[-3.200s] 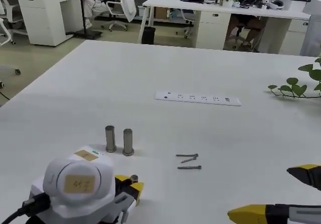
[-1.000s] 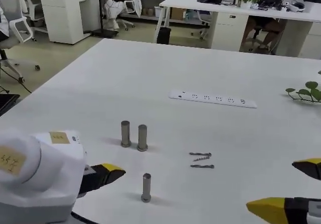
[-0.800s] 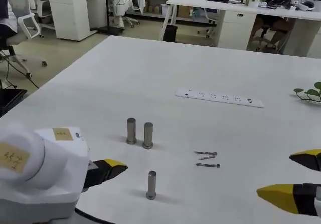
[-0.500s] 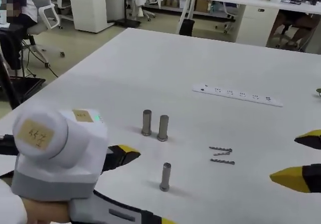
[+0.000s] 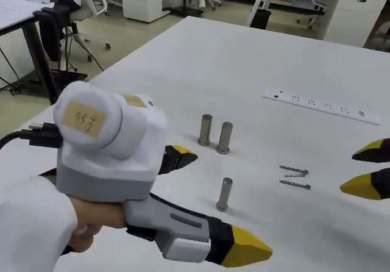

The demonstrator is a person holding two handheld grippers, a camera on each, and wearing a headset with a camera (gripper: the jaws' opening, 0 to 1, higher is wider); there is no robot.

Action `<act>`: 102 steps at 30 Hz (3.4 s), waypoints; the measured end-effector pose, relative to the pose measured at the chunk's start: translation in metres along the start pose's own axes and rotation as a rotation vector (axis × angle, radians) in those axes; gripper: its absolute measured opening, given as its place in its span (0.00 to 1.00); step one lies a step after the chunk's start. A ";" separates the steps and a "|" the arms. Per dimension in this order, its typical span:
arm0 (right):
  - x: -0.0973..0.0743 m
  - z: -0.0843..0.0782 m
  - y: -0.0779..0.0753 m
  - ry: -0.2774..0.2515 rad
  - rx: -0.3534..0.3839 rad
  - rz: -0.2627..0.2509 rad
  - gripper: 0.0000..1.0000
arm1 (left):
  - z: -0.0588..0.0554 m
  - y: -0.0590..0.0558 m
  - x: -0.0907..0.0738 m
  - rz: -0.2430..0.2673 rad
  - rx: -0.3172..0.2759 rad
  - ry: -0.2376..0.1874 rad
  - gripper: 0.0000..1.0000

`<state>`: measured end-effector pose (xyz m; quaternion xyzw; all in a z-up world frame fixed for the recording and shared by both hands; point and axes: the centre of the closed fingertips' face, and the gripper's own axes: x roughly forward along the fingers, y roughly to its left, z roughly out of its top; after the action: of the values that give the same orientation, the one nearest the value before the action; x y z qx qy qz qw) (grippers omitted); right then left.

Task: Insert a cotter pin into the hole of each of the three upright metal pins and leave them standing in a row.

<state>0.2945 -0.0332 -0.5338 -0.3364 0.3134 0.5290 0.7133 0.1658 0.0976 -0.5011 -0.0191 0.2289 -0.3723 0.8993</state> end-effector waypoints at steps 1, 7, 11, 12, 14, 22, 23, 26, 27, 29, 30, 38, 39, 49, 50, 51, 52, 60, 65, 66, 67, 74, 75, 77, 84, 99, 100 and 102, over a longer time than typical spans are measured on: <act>0.003 0.000 -0.002 0.008 -0.004 0.005 0.31 | 0.000 -0.001 -0.001 0.002 -0.003 -0.003 0.96; 0.023 -0.001 -0.008 0.083 -0.072 0.037 0.22 | -0.003 0.001 -0.003 0.036 -0.021 -0.009 0.95; 0.038 0.002 -0.011 0.108 -0.113 0.058 0.20 | -0.008 0.000 -0.005 0.031 -0.035 0.005 0.91; 0.043 0.003 -0.011 0.109 -0.115 0.065 0.19 | -0.009 0.000 -0.005 0.031 -0.034 0.010 0.91; 0.049 0.003 -0.011 0.122 -0.133 0.074 0.17 | -0.010 0.000 -0.005 0.035 -0.033 0.011 0.91; 0.072 -0.002 -0.019 0.188 -0.218 0.085 0.08 | -0.014 0.005 -0.007 0.050 -0.048 0.008 0.91; 0.074 -0.002 -0.020 0.196 -0.231 0.088 0.08 | -0.014 0.005 -0.006 0.050 -0.054 0.001 0.92; 0.079 -0.006 -0.020 0.232 -0.271 0.108 0.07 | -0.017 0.006 -0.007 0.050 -0.054 0.010 0.92; 0.079 -0.007 -0.020 0.235 -0.274 0.110 0.07 | -0.018 0.006 -0.006 0.050 -0.053 0.015 0.92; 0.082 -0.009 -0.020 0.256 -0.296 0.118 0.08 | -0.019 0.006 -0.006 0.047 -0.054 0.014 0.92; 0.084 -0.010 -0.021 0.268 -0.304 0.117 0.08 | -0.017 0.005 -0.006 0.046 -0.062 0.004 0.92; 0.093 -0.016 -0.023 0.316 -0.336 0.130 0.03 | -0.012 0.003 -0.006 0.035 -0.087 -0.034 0.92; 0.094 -0.016 -0.022 0.317 -0.337 0.135 0.03 | -0.013 0.004 -0.005 0.036 -0.098 -0.035 0.92; 0.097 -0.017 -0.016 0.355 -0.271 0.194 0.00 | -0.012 0.003 -0.004 0.033 -0.110 -0.042 0.90; 0.097 -0.016 -0.020 0.360 -0.263 0.184 0.00 | -0.011 0.002 -0.003 0.029 -0.112 -0.045 0.90; 0.098 -0.015 -0.020 0.364 -0.258 0.186 0.00 | -0.011 0.002 -0.003 0.028 -0.113 -0.044 0.90; 0.098 -0.015 -0.020 0.371 -0.257 0.189 0.00 | -0.012 0.001 -0.003 0.024 -0.111 -0.041 0.90; 0.098 -0.015 -0.017 0.414 -0.302 0.194 0.00 | -0.011 0.001 -0.004 0.025 -0.114 -0.041 0.88; 0.097 -0.015 -0.018 0.436 -0.353 0.202 0.00 | -0.012 0.000 -0.005 0.023 -0.111 -0.033 0.87; 0.097 -0.015 -0.018 0.441 -0.352 0.204 0.00 | -0.011 0.000 -0.005 0.023 -0.112 -0.033 0.87; 0.098 -0.015 -0.018 0.446 -0.353 0.202 0.00 | -0.011 0.000 -0.005 0.024 -0.113 -0.033 0.87; 0.096 -0.015 -0.020 0.402 -0.265 0.177 0.00 | -0.013 0.001 -0.003 0.028 -0.127 -0.031 0.84; 0.096 -0.015 -0.020 0.396 -0.243 0.174 0.00 | -0.013 0.001 -0.003 0.027 -0.125 -0.032 0.84; 0.096 -0.015 -0.021 0.385 -0.218 0.170 0.00 | -0.013 0.000 -0.003 0.026 -0.128 -0.032 0.84; 0.096 -0.014 -0.018 0.383 -0.280 0.132 0.00 | -0.014 0.003 -0.006 0.040 -0.131 -0.031 0.83; 0.059 0.006 -0.016 0.294 -0.341 0.065 0.00 | -0.008 0.004 -0.008 0.048 -0.122 -0.039 0.78; 0.055 0.011 -0.014 0.273 -0.338 0.065 0.00 | -0.007 0.005 -0.008 0.049 -0.120 -0.039 0.78; 0.047 0.020 -0.010 0.235 -0.347 0.050 0.00 | -0.005 0.007 -0.010 0.048 -0.118 -0.040 0.77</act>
<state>0.3173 0.0066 -0.5582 -0.5056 0.3068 0.5499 0.5898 0.1623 0.1100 -0.5036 -0.0742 0.2330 -0.3359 0.9096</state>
